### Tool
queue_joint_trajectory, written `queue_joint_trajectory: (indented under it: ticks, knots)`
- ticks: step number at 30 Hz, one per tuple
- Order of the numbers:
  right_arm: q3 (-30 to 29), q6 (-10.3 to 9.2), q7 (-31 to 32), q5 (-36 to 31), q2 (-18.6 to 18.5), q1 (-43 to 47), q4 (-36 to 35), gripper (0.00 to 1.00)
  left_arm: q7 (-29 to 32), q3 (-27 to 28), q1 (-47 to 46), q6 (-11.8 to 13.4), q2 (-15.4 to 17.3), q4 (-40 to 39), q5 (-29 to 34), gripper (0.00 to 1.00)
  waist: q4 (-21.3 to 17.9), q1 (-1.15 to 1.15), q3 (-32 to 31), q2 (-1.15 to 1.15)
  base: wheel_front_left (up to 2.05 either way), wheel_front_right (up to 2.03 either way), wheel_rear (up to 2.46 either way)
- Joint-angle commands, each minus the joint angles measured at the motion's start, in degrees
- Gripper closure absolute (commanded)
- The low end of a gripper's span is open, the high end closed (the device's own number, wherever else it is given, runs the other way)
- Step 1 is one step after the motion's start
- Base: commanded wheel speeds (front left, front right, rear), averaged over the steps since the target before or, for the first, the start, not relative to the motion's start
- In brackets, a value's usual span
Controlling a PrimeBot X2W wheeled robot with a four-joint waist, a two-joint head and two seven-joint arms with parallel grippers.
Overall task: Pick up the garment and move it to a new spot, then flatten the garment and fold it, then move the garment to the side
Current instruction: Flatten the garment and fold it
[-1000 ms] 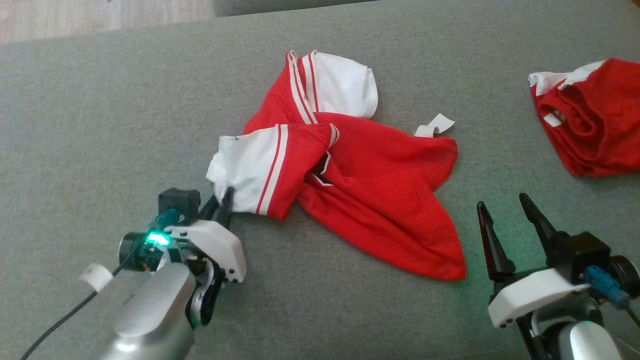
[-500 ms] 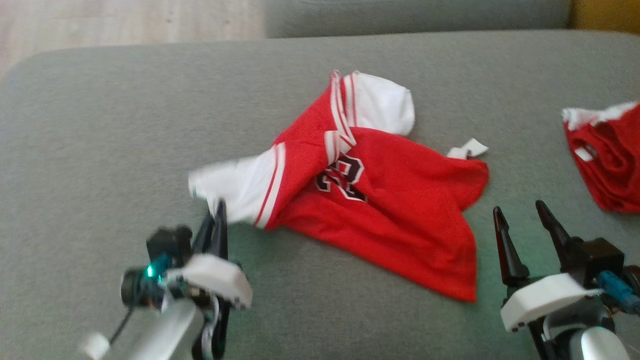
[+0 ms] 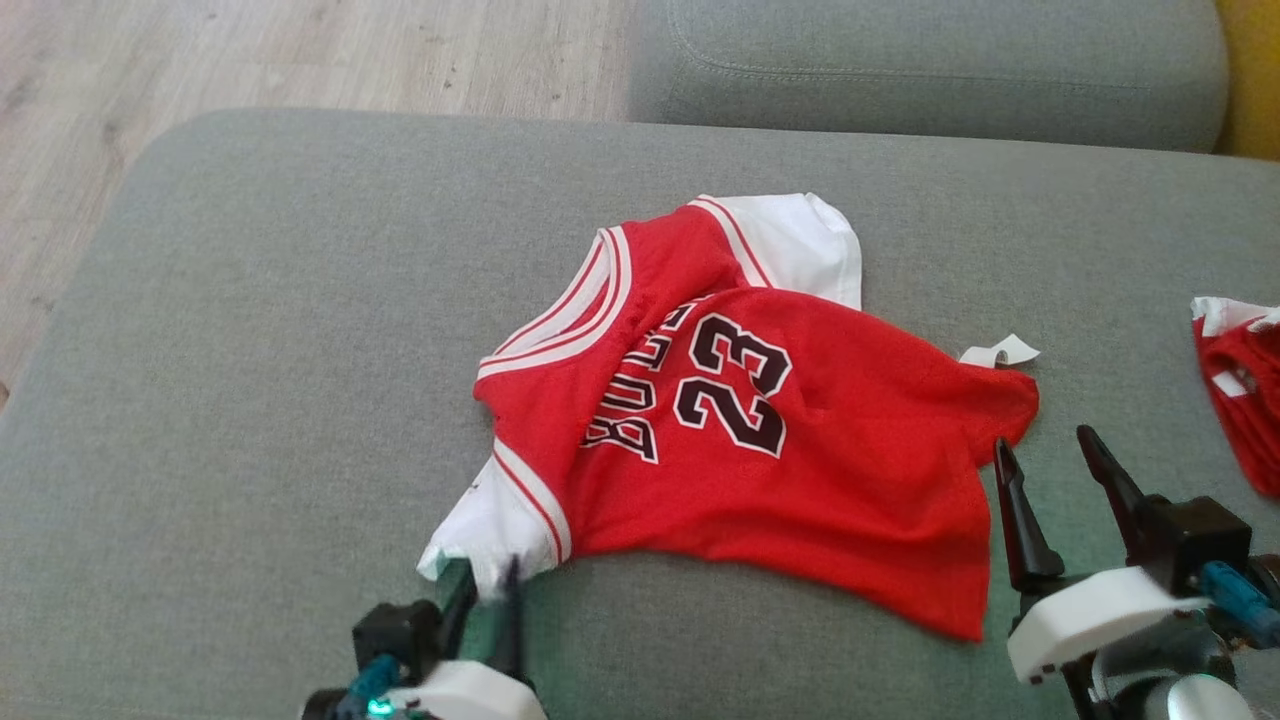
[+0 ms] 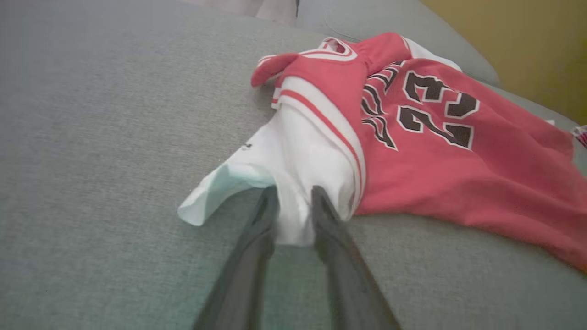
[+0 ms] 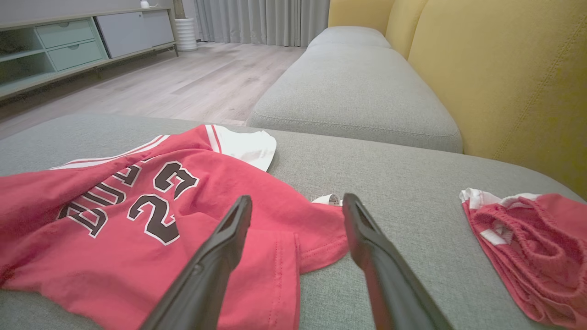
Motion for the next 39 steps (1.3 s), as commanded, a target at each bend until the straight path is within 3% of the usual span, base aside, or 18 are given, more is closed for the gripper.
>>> queue_joint_trajectory:
  ticks: [1, 9, 19, 25, 39]
  knots:
    - [1.34, -0.04, -0.13, 0.06, -0.40, -0.87, -1.89, 0.00, -0.20, 1.52, -1.56, 0.07, 0.13, -1.96, -0.10, 0.00, -0.11, 0.01, -0.06, 0.00, 0.00, 0.00, 0.00]
    - [1.49, -0.04, -0.27, 0.39, -0.40, -0.53, -1.70, 0.00, -0.25, 1.62, -1.06, 0.72, 0.95, -3.89, -0.02, 0.00, -1.23, 0.01, -0.82, 0.00, 0.00, 0.00, 0.00]
    - [0.65, -0.04, -0.94, 1.09, -0.40, 0.40, -1.33, 0.00, -2.01, 5.88, -1.26, 3.55, 5.65, -11.38, 0.74, 0.00, -1.99, 0.01, -3.34, 0.00, 0.00, 0.00, 0.00]
    - [0.30, -0.04, -1.68, 2.02, -0.40, 1.12, -1.01, 0.00, -2.18, 7.52, -0.31, 3.76, 8.00, -13.19, 0.19, 0.00, -2.01, 0.01, -4.98, 0.00, 0.00, 0.00, 0.00]
    - [2.26, -0.04, -4.42, 4.24, -0.40, 2.12, 2.48, 0.00, -4.38, 7.37, 3.05, 2.73, 7.35, -11.24, -1.28, 0.00, -1.83, 0.01, -6.15, 0.00, 0.00, 0.00, 0.00]
